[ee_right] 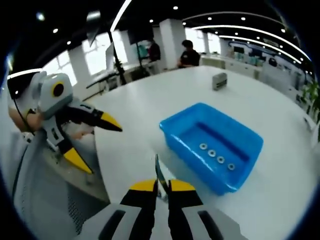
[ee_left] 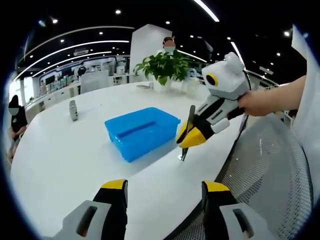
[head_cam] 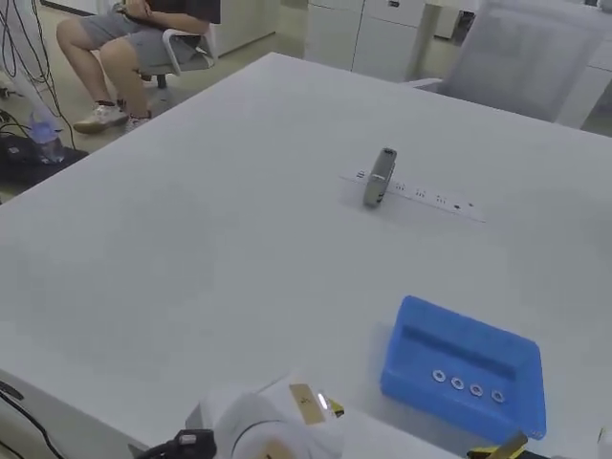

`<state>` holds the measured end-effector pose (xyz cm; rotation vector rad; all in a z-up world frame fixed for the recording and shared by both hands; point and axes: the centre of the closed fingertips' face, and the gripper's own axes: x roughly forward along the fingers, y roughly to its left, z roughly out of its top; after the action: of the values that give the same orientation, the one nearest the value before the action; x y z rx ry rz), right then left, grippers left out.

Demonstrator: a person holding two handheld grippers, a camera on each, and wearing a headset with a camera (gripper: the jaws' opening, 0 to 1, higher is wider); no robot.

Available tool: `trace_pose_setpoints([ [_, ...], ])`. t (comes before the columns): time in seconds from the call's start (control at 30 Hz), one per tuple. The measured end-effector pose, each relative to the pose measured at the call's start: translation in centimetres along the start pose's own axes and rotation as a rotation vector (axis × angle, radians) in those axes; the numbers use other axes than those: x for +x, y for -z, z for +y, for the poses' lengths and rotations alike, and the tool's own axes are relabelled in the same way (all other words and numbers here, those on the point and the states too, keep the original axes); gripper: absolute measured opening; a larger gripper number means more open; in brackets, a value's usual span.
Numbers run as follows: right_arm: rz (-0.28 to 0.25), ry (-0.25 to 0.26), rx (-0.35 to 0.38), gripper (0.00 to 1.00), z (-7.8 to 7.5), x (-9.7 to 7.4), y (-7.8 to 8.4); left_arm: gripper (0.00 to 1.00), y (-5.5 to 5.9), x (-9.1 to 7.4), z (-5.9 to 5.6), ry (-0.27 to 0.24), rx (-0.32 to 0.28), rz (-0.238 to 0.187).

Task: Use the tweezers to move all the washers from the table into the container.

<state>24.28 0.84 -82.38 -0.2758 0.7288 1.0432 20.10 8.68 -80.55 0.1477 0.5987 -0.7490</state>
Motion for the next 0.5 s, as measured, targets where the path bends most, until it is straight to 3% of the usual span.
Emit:
trace_pose_setpoints([
  [0.07, -0.002, -0.003, -0.072, 0.05, 0.8, 0.0, 0.1, 0.59, 0.0, 0.0, 0.0, -0.002, -0.002, -0.001],
  [0.23, 0.020, 0.017, -0.224, 0.04, 0.9, 0.1, 0.3, 0.59, 0.0, -0.1, 0.0, -0.003, -0.001, -0.002],
  [0.33, 0.015, 0.019, -0.216, 0.03, 1.0, 0.1, 0.1, 0.59, 0.0, -0.1, 0.0, -0.003, 0.000, -0.001],
  [0.43, 0.011, 0.018, -0.105, 0.03, 0.8, 0.1, -0.1, 0.59, -0.1, -0.1, 0.0, -0.006, -0.002, -0.002],
  [0.5, -0.026, 0.015, -0.097, 0.03, 0.6, 0.0, -1.0, 0.59, 0.0, -0.1, 0.1, -0.007, -0.004, -0.002],
])
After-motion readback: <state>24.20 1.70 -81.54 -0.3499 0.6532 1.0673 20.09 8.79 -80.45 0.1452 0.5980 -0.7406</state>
